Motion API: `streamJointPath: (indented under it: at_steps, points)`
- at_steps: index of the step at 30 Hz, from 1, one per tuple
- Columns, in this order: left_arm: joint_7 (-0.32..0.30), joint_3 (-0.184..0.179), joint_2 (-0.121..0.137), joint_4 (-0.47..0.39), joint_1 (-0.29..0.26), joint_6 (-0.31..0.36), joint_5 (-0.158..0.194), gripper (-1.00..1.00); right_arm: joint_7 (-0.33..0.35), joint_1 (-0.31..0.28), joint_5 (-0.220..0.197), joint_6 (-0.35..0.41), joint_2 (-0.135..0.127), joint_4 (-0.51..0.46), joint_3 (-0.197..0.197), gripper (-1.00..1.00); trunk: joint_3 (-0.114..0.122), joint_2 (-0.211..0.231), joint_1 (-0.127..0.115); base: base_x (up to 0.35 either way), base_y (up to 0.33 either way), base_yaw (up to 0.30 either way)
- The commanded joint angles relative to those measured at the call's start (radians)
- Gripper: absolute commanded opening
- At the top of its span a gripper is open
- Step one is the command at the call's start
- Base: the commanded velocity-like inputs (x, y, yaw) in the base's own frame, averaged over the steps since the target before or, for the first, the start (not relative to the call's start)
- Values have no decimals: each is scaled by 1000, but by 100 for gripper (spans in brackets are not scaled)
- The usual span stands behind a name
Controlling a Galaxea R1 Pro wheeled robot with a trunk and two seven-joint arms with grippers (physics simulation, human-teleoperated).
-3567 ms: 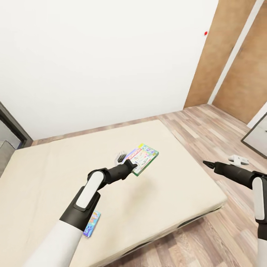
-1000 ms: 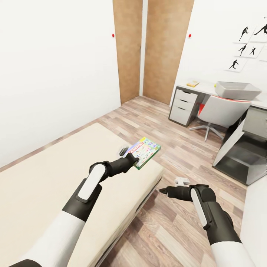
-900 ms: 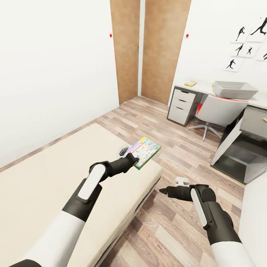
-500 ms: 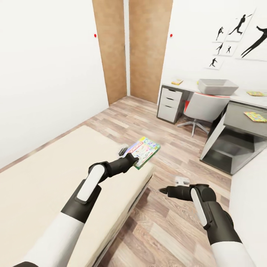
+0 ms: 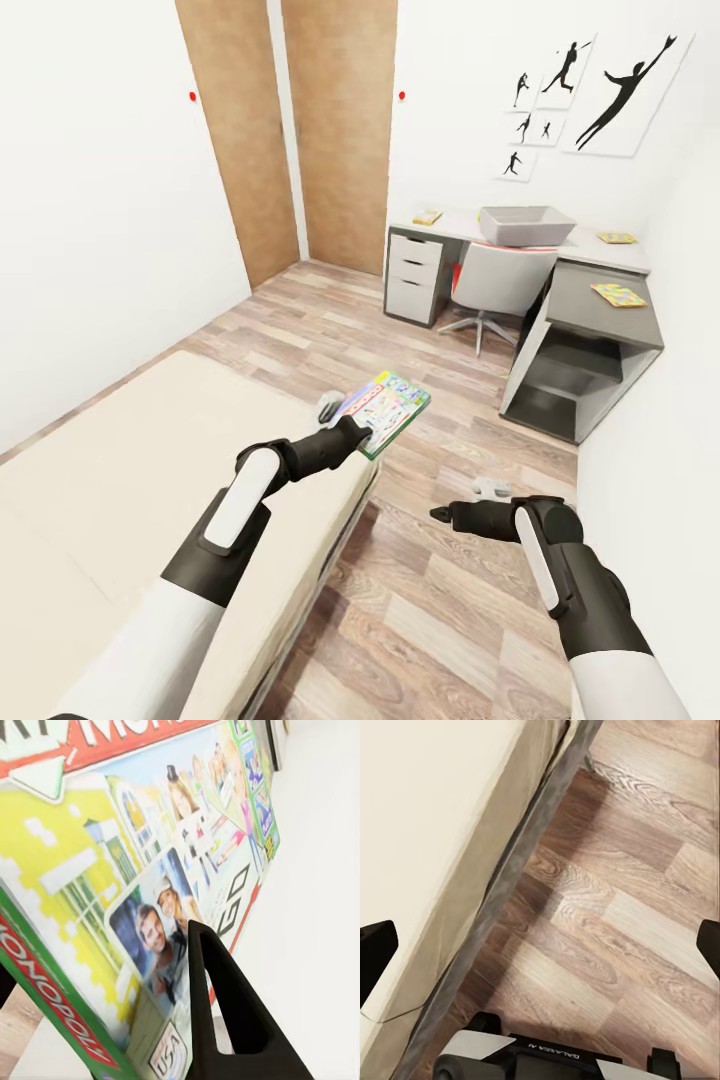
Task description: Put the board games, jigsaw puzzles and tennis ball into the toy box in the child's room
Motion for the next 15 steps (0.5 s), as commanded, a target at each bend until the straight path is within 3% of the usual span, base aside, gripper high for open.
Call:
streamJointPath:
  at_steps: [1, 15]
  points:
    - [10, 0, 0, -2, 0, 0, 14, -100, -3, -1, -8, 6, 0, -1, -1, 100, -2, -2, 1, 0, 0, -283]
    - [2, 12, 2, -3, 17, -7, 15, -100, -3, -1, -8, 6, -1, -2, -2, 100, -2, -2, 1, 0, 0, -284]
